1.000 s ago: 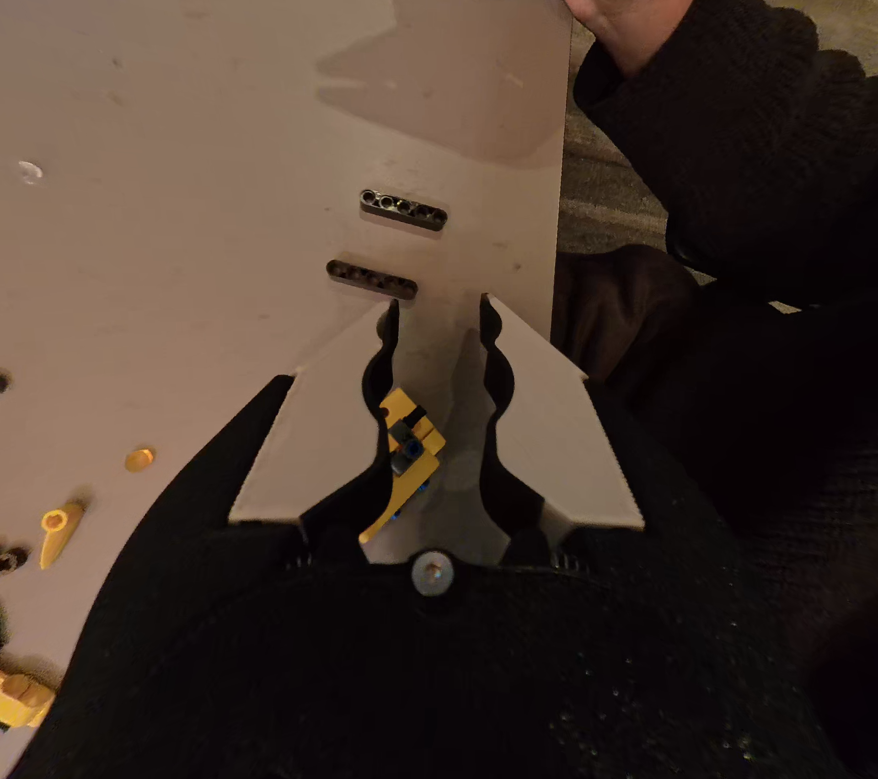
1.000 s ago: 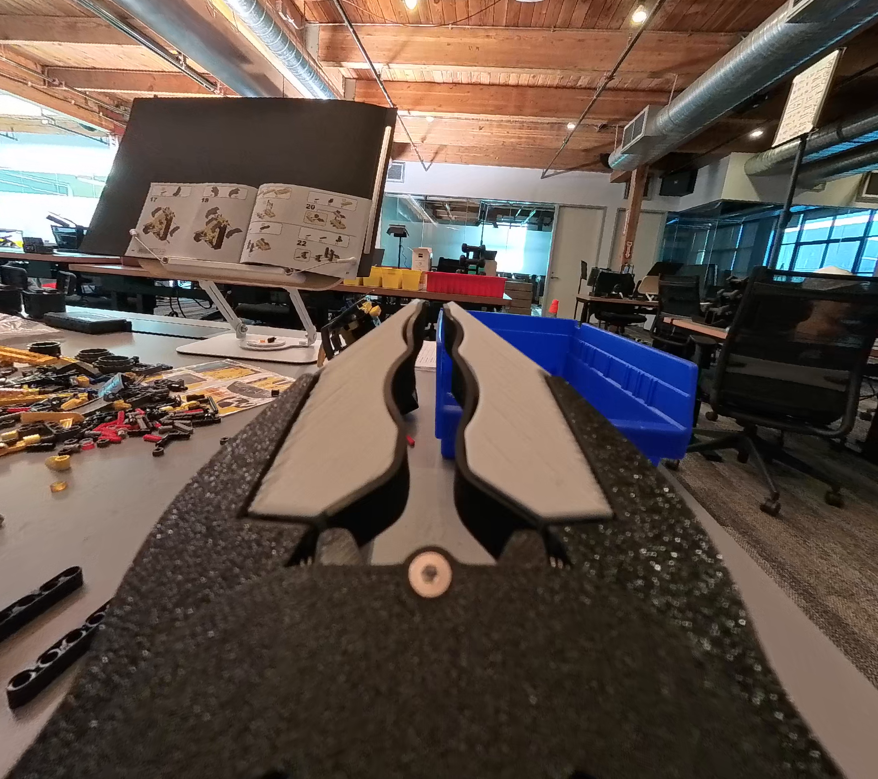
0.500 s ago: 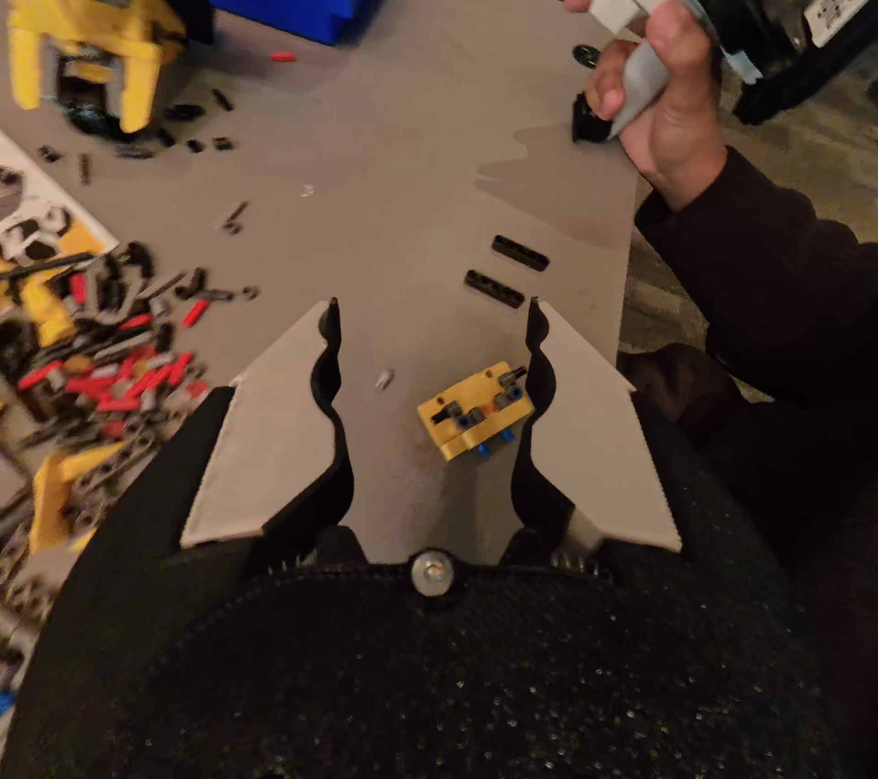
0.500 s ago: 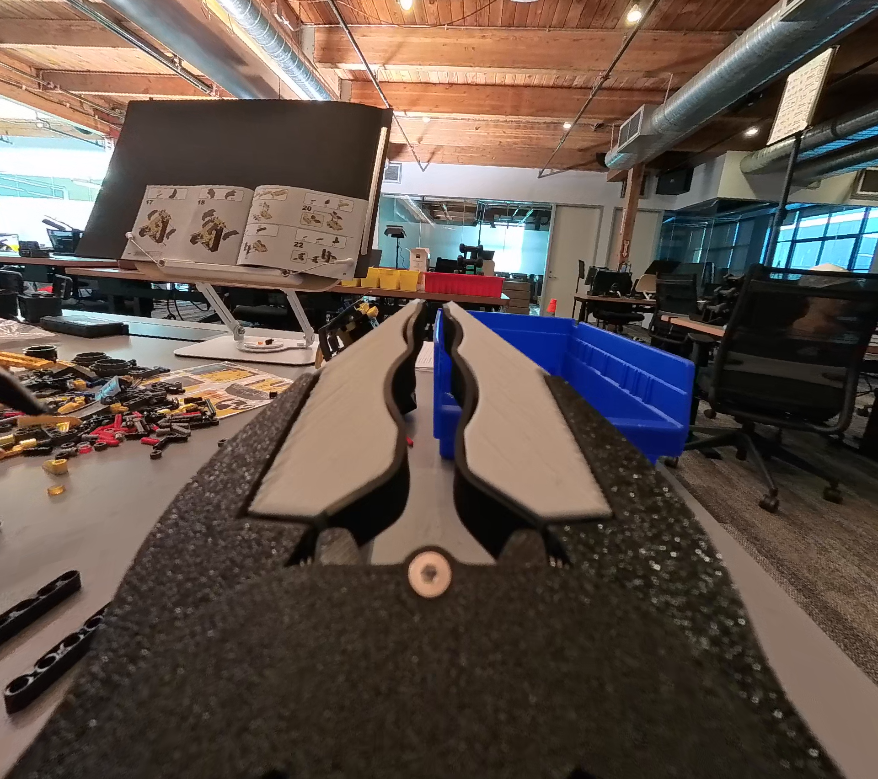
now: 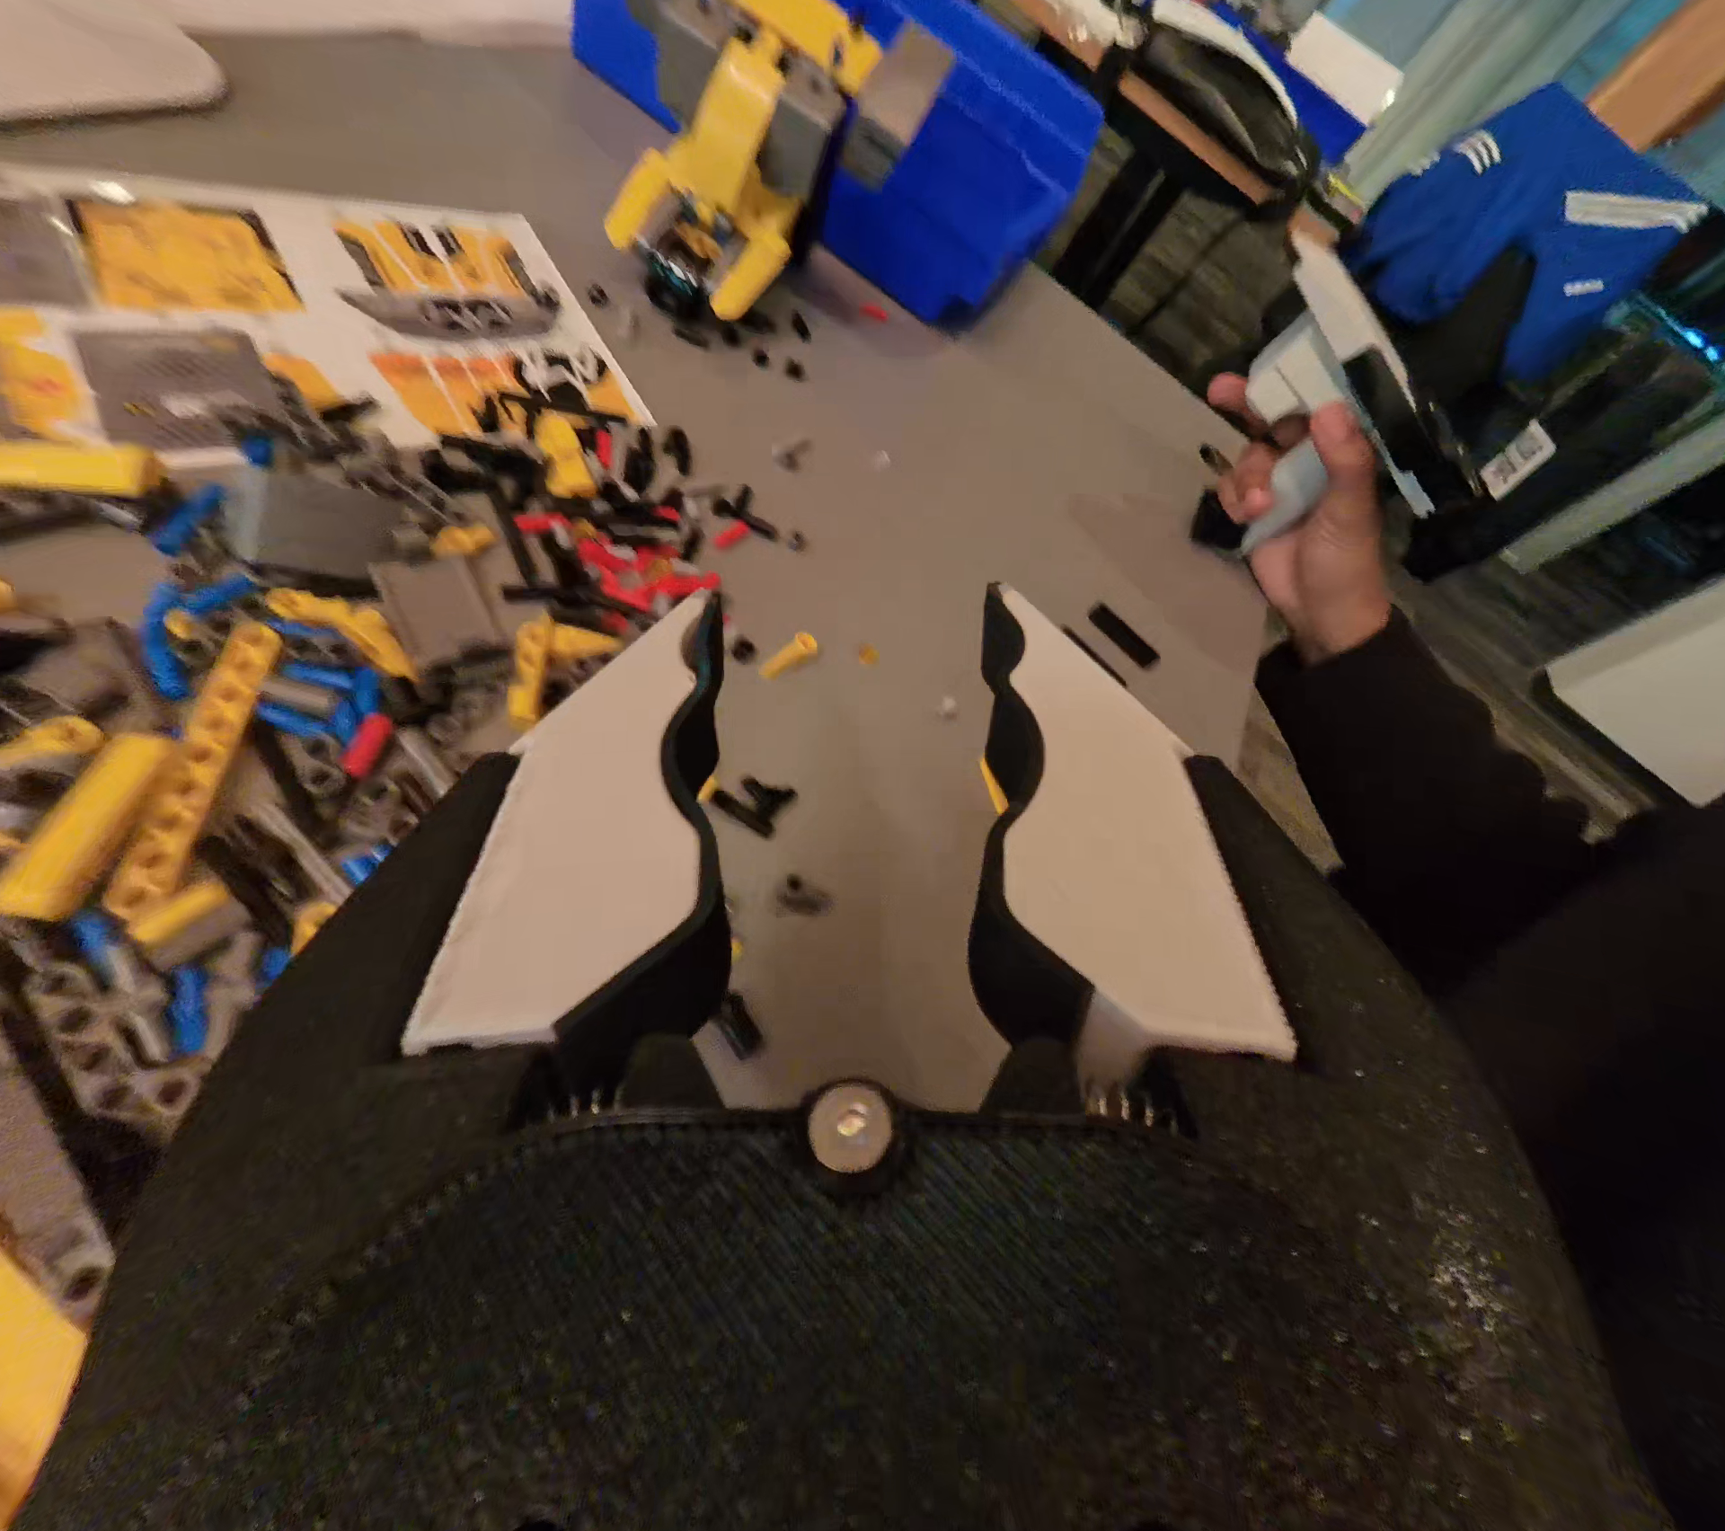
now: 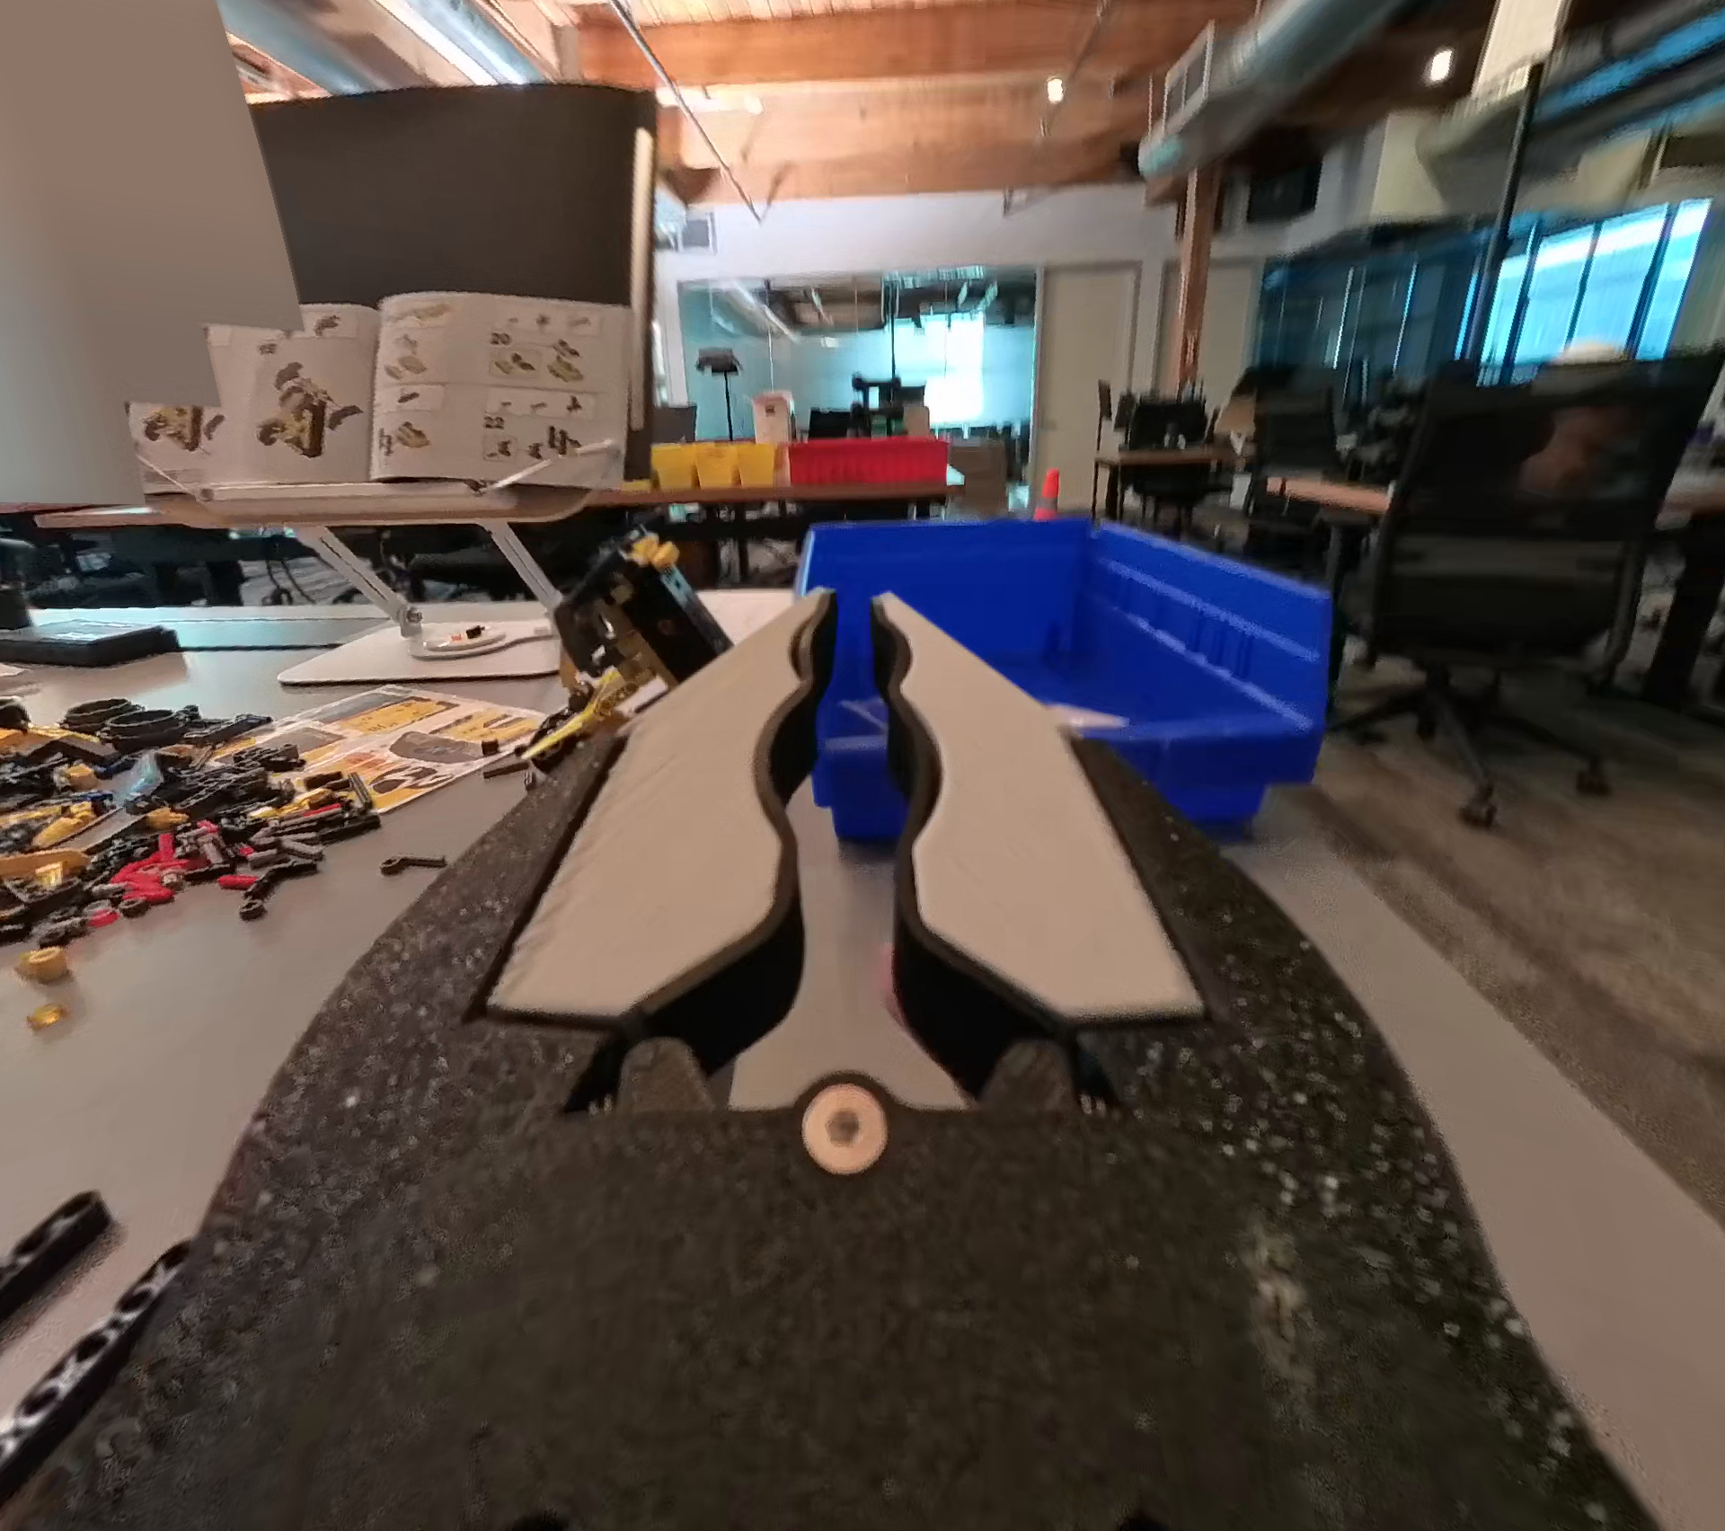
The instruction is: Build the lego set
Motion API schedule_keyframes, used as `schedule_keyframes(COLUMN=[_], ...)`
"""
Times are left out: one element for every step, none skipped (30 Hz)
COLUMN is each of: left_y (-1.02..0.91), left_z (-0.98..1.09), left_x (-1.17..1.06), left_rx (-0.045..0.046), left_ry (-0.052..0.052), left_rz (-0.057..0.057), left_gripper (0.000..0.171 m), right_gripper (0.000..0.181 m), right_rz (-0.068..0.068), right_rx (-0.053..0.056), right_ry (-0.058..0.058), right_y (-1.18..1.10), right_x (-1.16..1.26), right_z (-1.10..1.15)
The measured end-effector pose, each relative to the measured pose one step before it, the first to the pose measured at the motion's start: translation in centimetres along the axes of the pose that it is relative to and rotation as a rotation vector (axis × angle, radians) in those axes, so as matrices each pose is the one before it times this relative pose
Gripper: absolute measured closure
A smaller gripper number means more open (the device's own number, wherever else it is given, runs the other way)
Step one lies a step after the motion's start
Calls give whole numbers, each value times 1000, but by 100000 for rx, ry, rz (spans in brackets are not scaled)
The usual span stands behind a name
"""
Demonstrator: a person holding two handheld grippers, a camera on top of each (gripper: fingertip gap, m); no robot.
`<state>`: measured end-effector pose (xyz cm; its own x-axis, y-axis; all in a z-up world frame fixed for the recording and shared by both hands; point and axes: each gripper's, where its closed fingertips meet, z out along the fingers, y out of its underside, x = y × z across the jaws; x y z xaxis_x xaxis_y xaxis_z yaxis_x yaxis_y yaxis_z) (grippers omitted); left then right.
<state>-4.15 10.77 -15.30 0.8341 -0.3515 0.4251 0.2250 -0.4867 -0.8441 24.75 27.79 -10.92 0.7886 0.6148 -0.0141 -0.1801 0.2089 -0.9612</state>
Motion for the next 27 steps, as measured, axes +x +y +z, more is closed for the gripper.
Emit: schedule_keyframes(left_y=[-1125, -1107, -1006, -830, -610, -434, -253, -87, 30, 91, 173, 263, 255, 269, 368, 465, 520, 485, 345, 218, 113, -18, -243, -516, -650, -550, -357], left_z=[87, 251, 398, 519, 596, 595, 576, 537, 481, 418, 345, 258, 196, 172, 162, 162, 130, 72, 17, -4, 6, 62, 140, 210, 332, 477, 619], left_x=[-640, -623, -525, -524, -466, -354, -362, -312, -101, 110, 173, 261, 410, 468, 403, 351, 418, 282, 50, -44, 70, 82, -70, -136, -148, -338, -479], left_rx=[2852, 2320, 1434, 419, -715, -1467, -2071, -2569, -2407, -1738, -1204, -1075, -694, -734, -1525, -2473, -2900, -2628, -1418, -510, 44, 719, 1262, 1100, 162, -1434, -3028], left_ry=[-1250, -842, -314, -625, -842, -553, -834, -691, 658, 1778, 1693, 1608, 1553, 1118, 269, -282, -55, -991, -2314, -2550, -1422, -969, -1462, -1494, -1173, -1426, -1387], left_rz=[410, 409, 699, 1170, 2097, 2867, 2787, 2218, 1626, 764, -153, -565, -199, 254, 296, 50, 1052, 2172, 2795, 2426, 1969, 1297, 805, 1774, 3172, 3574, 3240], left_gripper=[120, 123, 125, 126, 128, 129, 130, 130, 129, 128, 127, 126, 126, 125, 126, 128, 130, 132, 135, 137, 138, 140, 140, 140, 140, 140, 140], right_gripper=[171, 166, 161, 156, 152, 150, 149, 151, 156, 160, 161, 161, 160, 158, 155, 153, 152, 152, 152, 152, 152, 154, 154, 153, 153, 152, 150], right_rz=[3274, 2630, 1479, -129, -2016, -3658, -4729, -5138, -4666, -3121, -1618, -928, -782, -808, -570, -21, 199, -103, -527, -717, -293, 859, 2499, 3868, 4650, 4956, 4813], right_rx=[-4304, -5488, -6376, -6295, -5487, -4552, -3737, -3021, -1840, -80, 1056, 797, -133, -687, -581, -234, -110, 156, 588, 521, 8, -1334, -3852, -5011, -3537, -1810, -1906], right_ry=[458, -496, -1455, -1963, -1550, -546, -121, -589, -1232, -1695, -2646, -3610, -3634, -3202, -2909, -2889, -2938, -1962, -208, 1041, 1941, 3602, 4560, 2301, -517, -1654, -2135], right_y=[552, 638, 667, 628, 528, 393, 262, 126, -60, -287, -387, -331, -168, -51, -3, -17, -34, -86, -120, -64, 136, 542, 1015, 977, 582, 270, 256], right_x=[394, 234, 70, -63, -78, -35, -124, -351, -624, -892, -1188, -1412, -1423, -1318, -1200, -1096, -981, -709, -309, 10, 277, 697, 1027, 866, 569, 378, 263], right_z=[445, 541, 597, 636, 644, 661, 673, 674, 624, 544, 453, 385, 355, 333, 311, 298, 265, 196, 79, -26, -107, -97, 12, 88, 107, 110, 203])
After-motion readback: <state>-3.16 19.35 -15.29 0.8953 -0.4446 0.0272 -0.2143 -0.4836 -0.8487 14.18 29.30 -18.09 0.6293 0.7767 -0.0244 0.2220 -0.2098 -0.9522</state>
